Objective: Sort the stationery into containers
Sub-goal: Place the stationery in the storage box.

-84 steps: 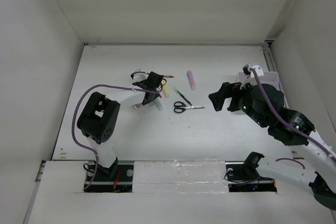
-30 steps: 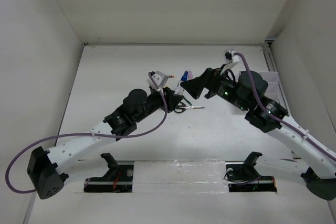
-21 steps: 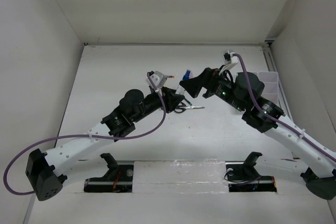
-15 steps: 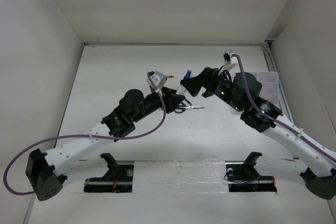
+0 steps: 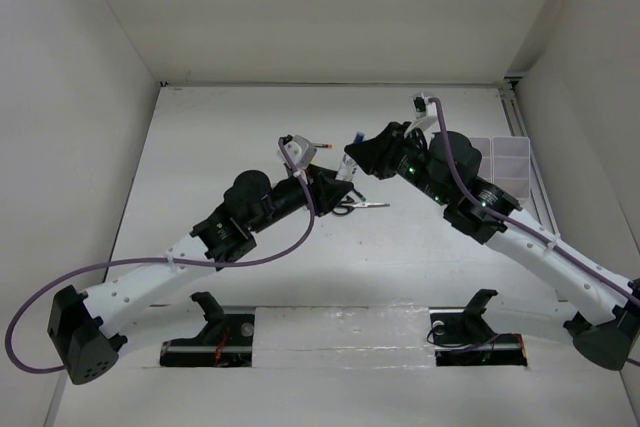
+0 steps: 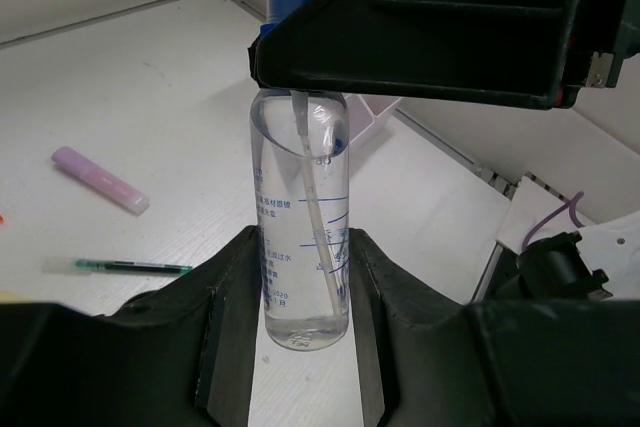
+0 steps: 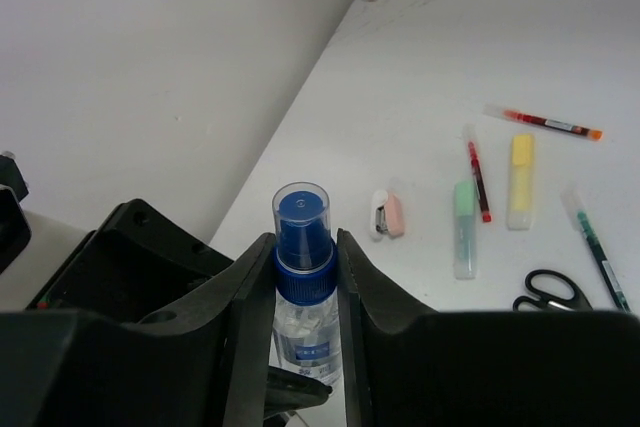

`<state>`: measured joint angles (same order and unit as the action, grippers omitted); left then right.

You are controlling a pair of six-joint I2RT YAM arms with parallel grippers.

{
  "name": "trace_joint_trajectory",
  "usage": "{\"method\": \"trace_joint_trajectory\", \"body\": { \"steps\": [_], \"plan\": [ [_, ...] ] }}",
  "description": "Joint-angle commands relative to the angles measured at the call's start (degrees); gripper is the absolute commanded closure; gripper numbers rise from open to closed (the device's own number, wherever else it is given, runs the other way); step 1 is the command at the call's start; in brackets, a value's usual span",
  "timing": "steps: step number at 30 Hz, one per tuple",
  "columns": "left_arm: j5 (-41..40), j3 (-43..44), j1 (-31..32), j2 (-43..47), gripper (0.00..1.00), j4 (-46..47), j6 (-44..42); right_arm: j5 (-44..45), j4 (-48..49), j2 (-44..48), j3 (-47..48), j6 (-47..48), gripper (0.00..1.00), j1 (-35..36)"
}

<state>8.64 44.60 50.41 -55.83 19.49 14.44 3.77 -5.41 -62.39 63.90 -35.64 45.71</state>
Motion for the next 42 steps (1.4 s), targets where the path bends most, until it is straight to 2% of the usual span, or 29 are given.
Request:
{"method": "trace_joint_trajectory", "body": {
  "steps": [1,2,5,6,7,8,9,10,13,14,17,21,22,27,31,34,36,40,42],
  "plan": [
    [1.64,-0.03,0.12,1.87,1.00,5.39,0.59,-1.66,4.27,0.25,-0.18,0.04,0.94,0.08],
    [1.64,-0.04,0.12,1.87,1.00,5.39,0.59,-1.66,4.27,0.25,-0.18,0.04,0.98,-0.44],
    [1.12,-0.04,0.12,1.87,1.00,4.87,0.59,-1.66,4.27,-0.28,-0.70,0.04,1.00,-0.45],
    [1.11,-0.04,0.12,1.87,0.95,4.86,0.59,-0.96,4.27,-0.28,-0.71,0.56,1.00,-0.45],
    [-1.24,-0.04,0.12,1.87,0.77,4.16,0.59,-0.17,4.27,-0.28,-0.71,0.57,1.00,-0.45],
    [-2.48,-0.04,0.12,1.87,0.54,3.29,0.59,-0.17,4.27,-0.28,-1.23,0.57,1.00,-1.84],
    [-3.97,-0.04,0.12,1.87,0.24,2.76,1.55,0.62,4.27,-0.28,-1.23,1.35,1.00,-2.47],
    [-5.99,-0.04,0.12,1.87,0.00,2.05,1.56,0.62,3.74,-0.28,-1.23,1.97,1.00,-3.34],
    [-9.68,1.19,0.12,1.87,0.00,-1.81,3.49,2.02,3.13,-0.89,-1.23,4.95,1.00,-8.17],
    [-13.09,1.19,0.12,1.87,0.00,-3.21,4.19,5.08,3.12,-1.50,-1.23,6.01,1.00,-9.40],
    [-21.87,1.72,0.12,2.56,0.00,-9.62,9.37,9.05,2.08,-2.12,-1.23,10.39,1.00,-15.55],
    [-28.67,1.72,0.12,4.94,0.00,-18.68,16.93,12.30,3.20,-3.26,-1.23,13.83,1.00,-25.04],
    [-28.68,1.72,0.12,4.94,0.00,-21.39,17.90,12.31,3.91,-3.26,-2.02,14.36,1.00,-28.45],
    [-27.01,-0.92,0.12,8.54,0.00,-24.84,19.66,10.65,11.19,-3.79,-6.84,17.78,1.00,-36.56],
    [-27.01,-3.37,0.12,10.83,0.00,-26.07,22.03,5.02,22.96,-3.26,-12.83,17.37,1.00,-44.47],
    [-27.01,-4.69,0.12,12.59,0.00,-26.60,22.57,2.13,26.40,-6.06,-15.20,14.64,1.00,-51.59],
    [-26.31,-5.39,0.12,14.17,0.00,-25.90,22.57,-3.40,29.66,-7.56,-15.73,14.63,1.00,-55.71],
    [-25.26,-6.54,0.12,14.79,0.00,-25.37,22.57,-6.84,32.65,-9.50,-16.53,14.63,1.00,-57.84],
    [-24.39,-6.54,0.12,15.31,0.00,-25.37,22.57,-5.37,32.66,-10.03,-16.53,14.63,1.00,-58.46]
  ]
}}
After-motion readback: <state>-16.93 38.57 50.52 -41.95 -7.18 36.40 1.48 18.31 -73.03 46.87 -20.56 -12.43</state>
